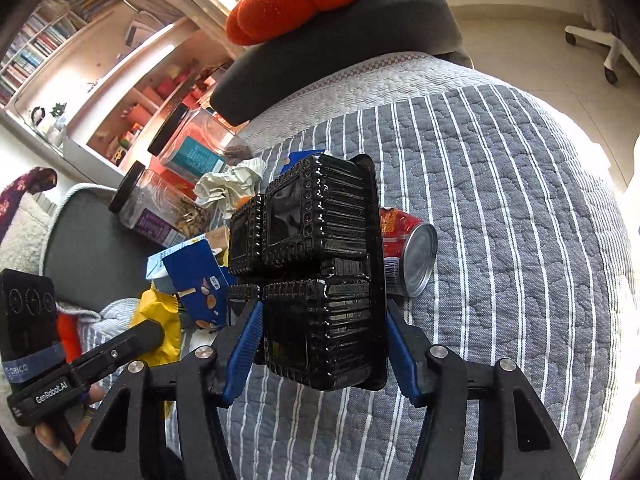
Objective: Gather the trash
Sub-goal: 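Grasp the black four-cup tray with the right tool while the left tool holds the wrapper, then carry the black tray to the white bucket and release it with the right tool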
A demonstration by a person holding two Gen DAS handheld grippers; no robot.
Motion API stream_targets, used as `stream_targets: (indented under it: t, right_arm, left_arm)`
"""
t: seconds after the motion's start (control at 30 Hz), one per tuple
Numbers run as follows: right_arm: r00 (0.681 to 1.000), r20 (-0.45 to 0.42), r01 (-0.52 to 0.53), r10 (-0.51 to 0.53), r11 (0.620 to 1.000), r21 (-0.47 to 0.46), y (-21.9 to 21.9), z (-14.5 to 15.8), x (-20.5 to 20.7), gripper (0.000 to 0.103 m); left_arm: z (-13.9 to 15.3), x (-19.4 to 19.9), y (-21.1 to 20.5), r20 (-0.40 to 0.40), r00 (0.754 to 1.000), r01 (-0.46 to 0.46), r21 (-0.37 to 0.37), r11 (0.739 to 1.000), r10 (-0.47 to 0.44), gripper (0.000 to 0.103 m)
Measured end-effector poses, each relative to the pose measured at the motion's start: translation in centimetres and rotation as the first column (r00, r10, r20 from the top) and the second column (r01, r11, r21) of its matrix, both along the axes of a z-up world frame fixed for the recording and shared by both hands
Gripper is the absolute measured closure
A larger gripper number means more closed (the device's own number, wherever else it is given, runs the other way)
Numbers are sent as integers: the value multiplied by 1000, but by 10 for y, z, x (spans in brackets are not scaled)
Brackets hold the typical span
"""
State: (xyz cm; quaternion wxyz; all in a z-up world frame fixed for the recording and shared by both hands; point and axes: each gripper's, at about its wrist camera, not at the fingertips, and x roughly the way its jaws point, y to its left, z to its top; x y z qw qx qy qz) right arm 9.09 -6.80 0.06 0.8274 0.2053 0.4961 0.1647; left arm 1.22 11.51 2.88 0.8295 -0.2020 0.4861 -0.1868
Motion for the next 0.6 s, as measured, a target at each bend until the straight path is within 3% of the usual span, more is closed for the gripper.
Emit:
stream_targets:
  t: [0.33, 0.6]
  right_arm:
    - [991, 114, 63, -63, 998, 7, -31, 40, -15, 43]
    - [955, 196, 231, -224, 973, -15, -98, 62, -30, 43]
  left_arm:
    - [1, 2, -2, 20, 1000, -15, -18, 1000, 15, 83]
    - [-1, 6, -19, 23, 1000, 12, -11, 1000, -11, 83]
